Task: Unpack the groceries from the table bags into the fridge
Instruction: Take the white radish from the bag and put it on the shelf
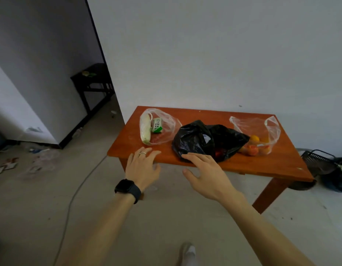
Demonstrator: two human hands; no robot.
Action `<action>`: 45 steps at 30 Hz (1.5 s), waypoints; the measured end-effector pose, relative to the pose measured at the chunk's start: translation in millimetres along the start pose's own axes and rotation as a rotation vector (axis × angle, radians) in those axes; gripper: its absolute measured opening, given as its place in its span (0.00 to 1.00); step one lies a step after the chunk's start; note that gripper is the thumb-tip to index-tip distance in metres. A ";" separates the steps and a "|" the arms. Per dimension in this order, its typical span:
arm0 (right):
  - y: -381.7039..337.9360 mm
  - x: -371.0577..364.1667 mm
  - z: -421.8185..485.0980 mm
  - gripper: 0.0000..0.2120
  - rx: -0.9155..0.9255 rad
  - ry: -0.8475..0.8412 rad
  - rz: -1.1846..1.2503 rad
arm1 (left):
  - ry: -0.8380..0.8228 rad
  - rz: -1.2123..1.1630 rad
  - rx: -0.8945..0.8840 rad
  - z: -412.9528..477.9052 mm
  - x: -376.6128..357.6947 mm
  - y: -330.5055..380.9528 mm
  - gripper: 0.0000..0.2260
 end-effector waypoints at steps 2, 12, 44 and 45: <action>6.6 -19.2 33.5 0.24 0.006 -0.018 0.026 | -0.012 0.017 0.002 27.8 -10.9 -13.1 0.21; 58.9 -103.6 180.9 0.25 -0.087 -0.204 0.155 | -0.203 0.182 -0.102 185.7 -48.5 -55.8 0.21; 20.5 -364.7 501.6 0.43 -0.941 -0.624 0.201 | -0.895 0.563 -0.554 518.8 -184.7 -278.3 0.41; 20.9 -369.4 498.5 0.42 -0.947 -0.610 0.199 | -0.905 0.544 -0.541 519.7 -188.0 -281.3 0.41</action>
Point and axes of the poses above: each hand's wrist, its own z-axis towards the middle knuckle, its own x-axis out of the back of the hand, y = z × x, the point moved 5 cm from there along z, towards the middle knuckle, and after that the axes turned 7 degrees about -z, right-handed, at the moved point
